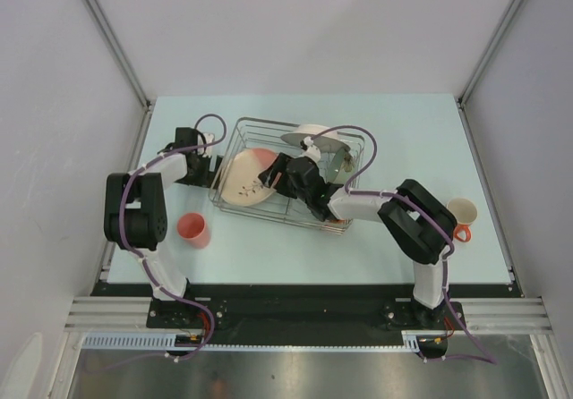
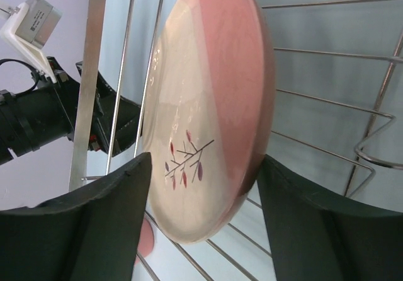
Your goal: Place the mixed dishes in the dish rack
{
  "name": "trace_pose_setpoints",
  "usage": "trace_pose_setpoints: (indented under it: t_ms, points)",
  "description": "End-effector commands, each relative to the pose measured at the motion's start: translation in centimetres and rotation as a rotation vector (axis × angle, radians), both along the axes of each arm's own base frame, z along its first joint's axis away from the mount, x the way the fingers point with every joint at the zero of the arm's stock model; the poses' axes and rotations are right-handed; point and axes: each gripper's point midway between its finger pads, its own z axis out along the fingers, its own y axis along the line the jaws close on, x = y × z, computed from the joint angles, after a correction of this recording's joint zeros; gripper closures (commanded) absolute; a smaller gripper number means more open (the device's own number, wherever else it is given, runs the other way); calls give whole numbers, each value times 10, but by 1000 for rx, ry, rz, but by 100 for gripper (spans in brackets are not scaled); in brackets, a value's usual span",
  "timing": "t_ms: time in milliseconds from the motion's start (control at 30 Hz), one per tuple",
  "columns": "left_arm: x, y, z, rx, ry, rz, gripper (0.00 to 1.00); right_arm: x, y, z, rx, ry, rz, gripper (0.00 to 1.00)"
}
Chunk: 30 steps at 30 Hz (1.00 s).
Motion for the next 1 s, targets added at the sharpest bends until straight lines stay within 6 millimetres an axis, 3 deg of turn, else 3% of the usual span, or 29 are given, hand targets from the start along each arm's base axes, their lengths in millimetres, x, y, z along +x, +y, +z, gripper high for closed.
trace_pose_setpoints:
  t_ms: [0, 267, 467, 700, 967]
  points:
    - [-106, -156, -15, -423, 326, -468, 1, -78, 64, -61, 175, 240, 290, 33]
    - [-120, -176, -11, -429, 345, -554, 0, -81, 67, -64, 186, 247, 307, 62]
    - [-133, -184, -7, -459, 374, -599, 0, -82, 68, -61, 183, 235, 314, 73]
    - [-147, -195, -3, -490, 400, -650, 0, -84, 71, -57, 191, 222, 326, 75]
    - [-144, -193, -6, -441, 390, -653, 0, -86, 66, -52, 140, 204, 325, 87]
